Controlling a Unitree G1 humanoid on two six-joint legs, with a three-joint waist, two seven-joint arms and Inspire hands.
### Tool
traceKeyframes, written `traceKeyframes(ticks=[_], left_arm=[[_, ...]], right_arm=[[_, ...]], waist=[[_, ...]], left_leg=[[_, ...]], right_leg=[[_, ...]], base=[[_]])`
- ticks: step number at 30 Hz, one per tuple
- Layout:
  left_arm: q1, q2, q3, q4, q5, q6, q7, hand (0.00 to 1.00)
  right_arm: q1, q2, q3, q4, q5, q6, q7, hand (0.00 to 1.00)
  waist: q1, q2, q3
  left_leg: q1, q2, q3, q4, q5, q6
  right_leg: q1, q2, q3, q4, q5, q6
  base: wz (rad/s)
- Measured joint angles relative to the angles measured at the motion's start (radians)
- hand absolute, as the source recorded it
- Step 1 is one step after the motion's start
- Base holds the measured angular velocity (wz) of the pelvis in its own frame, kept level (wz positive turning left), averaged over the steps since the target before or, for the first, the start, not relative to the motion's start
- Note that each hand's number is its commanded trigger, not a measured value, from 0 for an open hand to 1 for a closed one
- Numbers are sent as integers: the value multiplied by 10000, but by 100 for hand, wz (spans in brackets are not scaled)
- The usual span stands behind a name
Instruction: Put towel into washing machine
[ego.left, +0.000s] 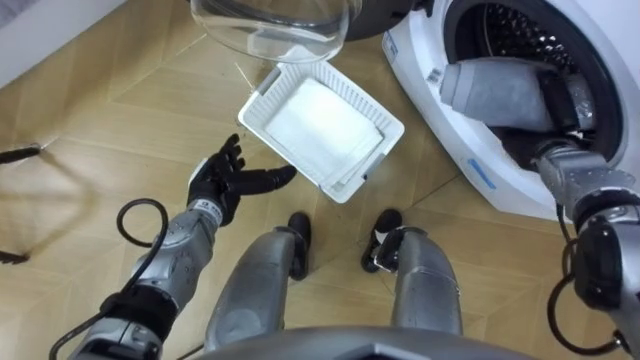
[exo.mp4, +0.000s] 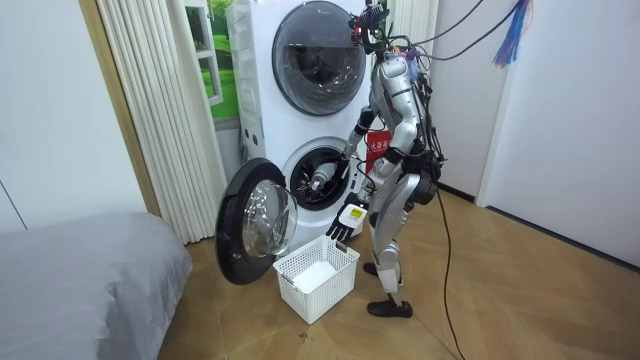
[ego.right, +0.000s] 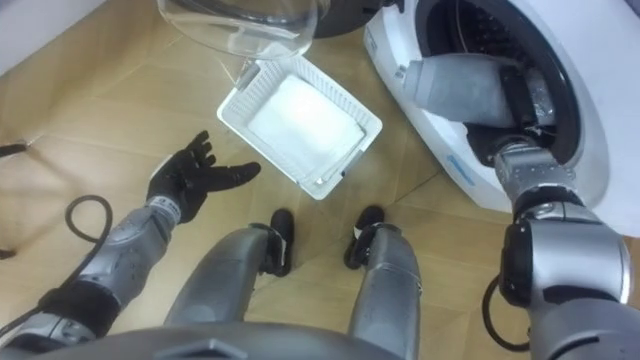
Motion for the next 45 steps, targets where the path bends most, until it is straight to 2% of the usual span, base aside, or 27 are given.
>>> traceKeyframes(ticks=[8, 13, 18, 23, 27, 30, 34, 37, 40, 45], left_arm=[[-116, 16, 107, 0, 453, 20, 99, 0], [-145, 23, 105, -11, 460, 19, 100, 0], [-271, 22, 97, -70, 451, 18, 221, 0], [-483, 25, 96, -66, 458, 18, 258, 0], [-717, 23, 47, 46, 455, 18, 245, 0], [-841, -71, -2, 229, 430, 18, 206, 0], [-946, -98, -23, 354, 363, 17, 146, 0], [-1009, -133, -5, 685, 437, 12, 173, 0], [-1035, -156, -7, 989, 576, 41, 176, 0], [-967, -157, 37, 1434, 1248, -43, 239, 0]], right_arm=[[-136, -145, -481, 12, 667, -51, -847, 0], [-133, -316, -843, 26, 1010, -531, -1398, 0], [-131, -333, -1171, -18, 1319, -636, -1833, 0], [-109, -333, -1185, -18, 1557, -827, -2148, 0], [-34, -332, -1173, -17, 1657, -833, -2235, 0], [-5, -330, -1161, -17, 1728, -958, -2360, 0], [147, -299, -1151, -16, 1839, -1214, -2365, 0], [302, -126, -1154, -22, 1846, -1471, -2329, 0], [631, 90, -1158, -35, 2085, -1707, -2303, 0], [1652, 733, -1157, -364, 2111, -2026, -1948, 0]], waist=[[-3, -5, 3], [-14, -6, 4], [-10, -3, 2], [-9, 12, -5], [10, 30, -7], [59, 184, -31], [241, 296, -10], [251, 381, -6], [251, 468, -9], [227, 541, -34]], left_leg=[[-150, 31, -11, 149, -9, 16], [-211, 39, -17, 101, -24, 39], [-342, 86, -9, 135, -28, 45], [-421, 147, -2, 166, -29, 47], [-295, 168, 7, 72, -28, 48], [-71, 184, 10, -80, -21, 60], [213, 208, 32, -263, -18, 56], [509, 271, 37, -461, -17, 55], [924, 357, 35, -740, -18, 53], [1954, 452, 47, -1438, 27, -16]], right_leg=[[2, 28, -117, -13, 17, 6], [-25, 41, -136, -45, 41, 11], [-149, 39, -151, -73, 48, 19], [-108, 52, -305, -165, 62, 14], [36, 72, -381, -251, 79, 16], [272, 113, -390, -398, 105, 49], [571, 228, -409, -630, 179, 54], [900, 261, -448, -804, 194, 72], [1386, 420, -506, -1220, 271, 129], [2400, 681, -569, -2039, 418, 207]], base=[[3], [0], [0], [4], [1], [0], [-4], [0], [-2], [-7]])
